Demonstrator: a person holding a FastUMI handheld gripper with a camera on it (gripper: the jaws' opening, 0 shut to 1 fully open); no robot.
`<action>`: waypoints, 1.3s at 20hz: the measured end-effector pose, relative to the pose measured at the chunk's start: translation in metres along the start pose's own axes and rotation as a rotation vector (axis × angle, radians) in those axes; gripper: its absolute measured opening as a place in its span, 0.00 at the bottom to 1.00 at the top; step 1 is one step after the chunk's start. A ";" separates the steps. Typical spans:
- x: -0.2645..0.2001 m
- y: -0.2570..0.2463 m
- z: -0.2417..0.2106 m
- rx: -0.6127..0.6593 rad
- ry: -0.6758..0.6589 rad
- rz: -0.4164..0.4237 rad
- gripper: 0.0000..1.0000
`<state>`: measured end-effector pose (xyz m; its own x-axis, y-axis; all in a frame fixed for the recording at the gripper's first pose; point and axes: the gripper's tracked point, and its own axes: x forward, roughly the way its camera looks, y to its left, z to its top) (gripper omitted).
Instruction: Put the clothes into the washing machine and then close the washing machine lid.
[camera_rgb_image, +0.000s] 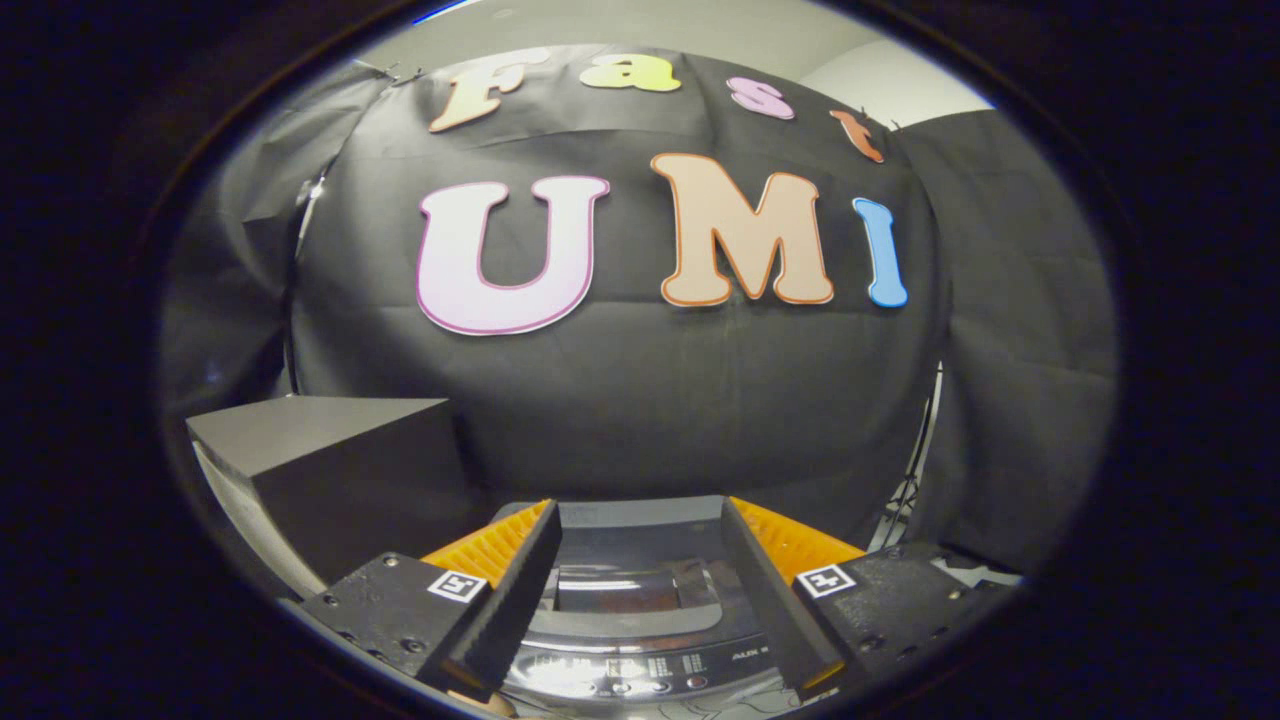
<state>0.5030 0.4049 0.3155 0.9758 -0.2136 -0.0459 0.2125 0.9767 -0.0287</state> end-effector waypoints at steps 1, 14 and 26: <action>-0.001 0.000 -0.001 0.005 -0.003 -0.008 0.97; -0.030 -0.008 -0.008 -0.060 -0.171 0.035 0.95; -0.074 -0.009 -0.092 0.016 -0.093 0.157 0.95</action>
<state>0.4247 0.4104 0.2275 0.9975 -0.0562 0.0437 0.0568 0.9983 -0.0122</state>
